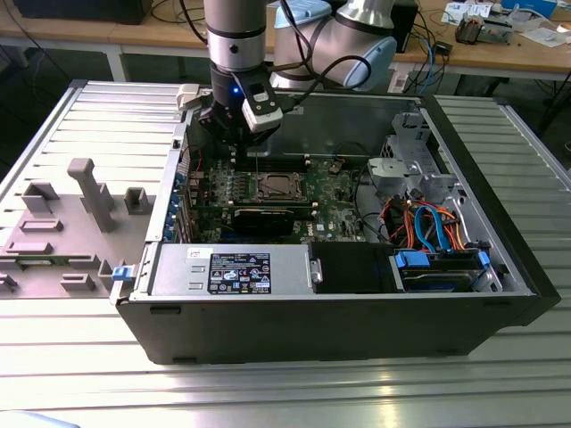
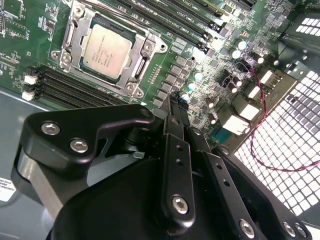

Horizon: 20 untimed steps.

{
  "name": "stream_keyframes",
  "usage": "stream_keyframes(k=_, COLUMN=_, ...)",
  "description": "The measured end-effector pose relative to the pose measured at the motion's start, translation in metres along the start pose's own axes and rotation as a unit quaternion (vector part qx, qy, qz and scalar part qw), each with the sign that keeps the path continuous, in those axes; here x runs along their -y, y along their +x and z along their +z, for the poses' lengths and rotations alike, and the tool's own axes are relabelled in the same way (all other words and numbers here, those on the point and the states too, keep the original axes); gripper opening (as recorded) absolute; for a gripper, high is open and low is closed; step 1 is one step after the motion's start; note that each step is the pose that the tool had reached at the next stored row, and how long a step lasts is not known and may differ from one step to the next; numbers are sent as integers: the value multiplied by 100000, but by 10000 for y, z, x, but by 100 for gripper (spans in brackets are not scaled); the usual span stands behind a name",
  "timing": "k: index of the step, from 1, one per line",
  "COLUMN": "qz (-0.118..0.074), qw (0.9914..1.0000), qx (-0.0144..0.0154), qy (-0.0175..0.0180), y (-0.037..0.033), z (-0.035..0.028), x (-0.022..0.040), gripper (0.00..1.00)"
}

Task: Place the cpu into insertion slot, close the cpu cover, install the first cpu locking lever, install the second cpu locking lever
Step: 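Install the first cpu locking lever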

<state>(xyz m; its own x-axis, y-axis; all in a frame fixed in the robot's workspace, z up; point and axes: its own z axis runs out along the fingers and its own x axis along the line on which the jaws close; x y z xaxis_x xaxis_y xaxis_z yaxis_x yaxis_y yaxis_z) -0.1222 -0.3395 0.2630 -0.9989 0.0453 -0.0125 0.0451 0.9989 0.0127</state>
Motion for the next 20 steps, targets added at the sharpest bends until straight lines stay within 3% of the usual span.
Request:
stream_keyframes(k=3, qz=-159, qw=100000, qx=-7, qy=1, y=4, z=0, x=-14, gripper=11)
stream_keyframes(k=10, qz=-705, qw=99998, qx=-10, qy=-6, y=3, z=5, x=-124, gripper=11)
stream_keyframes(k=15, qz=-968, qw=99995, qx=-10, qy=-16, y=-69, z=17, x=-164, gripper=11)
stream_keyframes(k=20, qz=-1639, qw=99987, qx=-22, qy=-20, y=-97, z=26, x=-218, gripper=11)
